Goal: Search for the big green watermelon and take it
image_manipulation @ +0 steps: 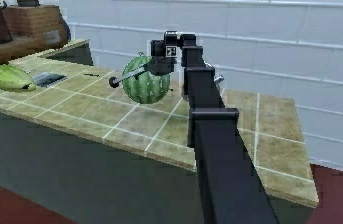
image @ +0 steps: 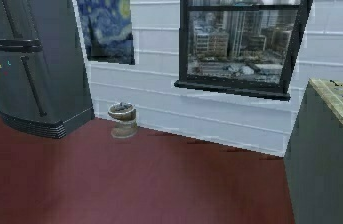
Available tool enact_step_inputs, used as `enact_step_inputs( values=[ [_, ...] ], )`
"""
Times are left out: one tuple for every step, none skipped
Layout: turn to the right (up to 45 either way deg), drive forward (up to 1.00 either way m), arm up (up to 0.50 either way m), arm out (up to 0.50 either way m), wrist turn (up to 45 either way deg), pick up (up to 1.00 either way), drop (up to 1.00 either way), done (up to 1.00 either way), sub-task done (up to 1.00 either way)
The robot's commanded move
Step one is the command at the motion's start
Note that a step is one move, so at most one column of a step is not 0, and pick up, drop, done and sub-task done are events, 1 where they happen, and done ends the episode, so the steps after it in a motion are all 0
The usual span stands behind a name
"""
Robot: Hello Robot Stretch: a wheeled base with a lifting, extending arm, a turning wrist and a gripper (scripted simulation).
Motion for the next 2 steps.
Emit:
enact_step_inputs(
  values=[
    [0.0,0.0,0.0,0.0,24.0,0.0,0.0,0.0,0.0],
    [0.0,0.0,0.0,0.0,0.0,1.0,0.0,0.0,0.0]
  ],
)
